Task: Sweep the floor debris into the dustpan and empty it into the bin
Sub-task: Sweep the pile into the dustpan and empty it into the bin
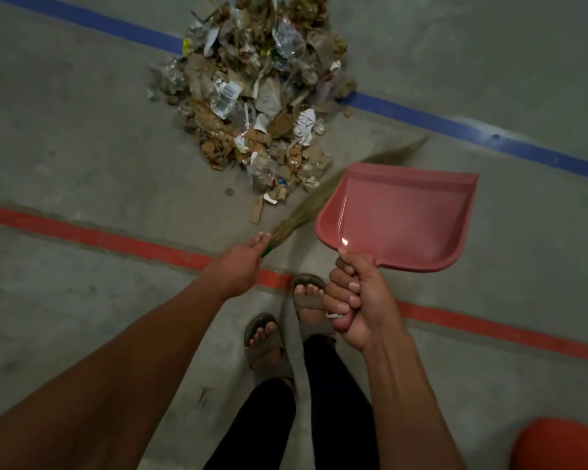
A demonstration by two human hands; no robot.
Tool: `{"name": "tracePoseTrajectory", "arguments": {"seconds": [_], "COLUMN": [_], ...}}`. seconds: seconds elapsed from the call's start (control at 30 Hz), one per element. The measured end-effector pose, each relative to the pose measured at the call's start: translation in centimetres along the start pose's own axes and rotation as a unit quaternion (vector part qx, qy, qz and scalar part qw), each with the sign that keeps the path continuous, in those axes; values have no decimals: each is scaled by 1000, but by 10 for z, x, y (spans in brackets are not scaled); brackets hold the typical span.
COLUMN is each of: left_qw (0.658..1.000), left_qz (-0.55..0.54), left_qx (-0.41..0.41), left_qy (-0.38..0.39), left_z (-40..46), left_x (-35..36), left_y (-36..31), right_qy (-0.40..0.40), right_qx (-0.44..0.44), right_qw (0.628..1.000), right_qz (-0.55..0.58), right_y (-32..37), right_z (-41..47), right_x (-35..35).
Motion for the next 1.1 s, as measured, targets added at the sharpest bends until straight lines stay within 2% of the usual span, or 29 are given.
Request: {"name": "tracePoseTrajectory", "arguments": {"seconds": [0.1,0.23,0.37,0.47,0.67,0.83,0.9,1.0,1.1], "left_qw": [998,992,984,983,978,991,995,991,981], "left_qz": [12,24,-9,-42,-89,-67,-45,-10,0], "left_qx": [-55,-76,-45,6,47,47,2,-52,-43], "left_qy": [-30,-100,-175,-177,-183,-107,-89,-126,-191], "left_z": [19,37,30,14,-33,-59,-63,-62,-58], "left_x": [-10,-35,-57,-51,-28,6,11,-9,-42], "left_y": [35,66,73,71,75,103,130,156,153], "right_qy": [-29,-22,-8,-9,-37,-61,-56,-35,-26], "right_qx": [13,30,37,34,35,52,56,58,52], "right_qw": [999,998,993,988,983,980,978,975,972], "right_qz": [-10,-50,-113,-151,-176,-183,-194,-210,-229], "right_y": [-4,11,30,38,29,6,1,-1,-1], "right_z": [19,43,61,68,73,72,72,70,68], "right_x": [1,16,32,42,40,32,33,38,42]}}
Point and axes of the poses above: each hand's wrist, its own z-axis towards the middle knuckle, its own x-axis out of the palm, y = z × x, the point moved 10 cm from there along z, towards the middle knuckle, and after that the axes turned 2 degrees about -z, right-handed, at the moved point
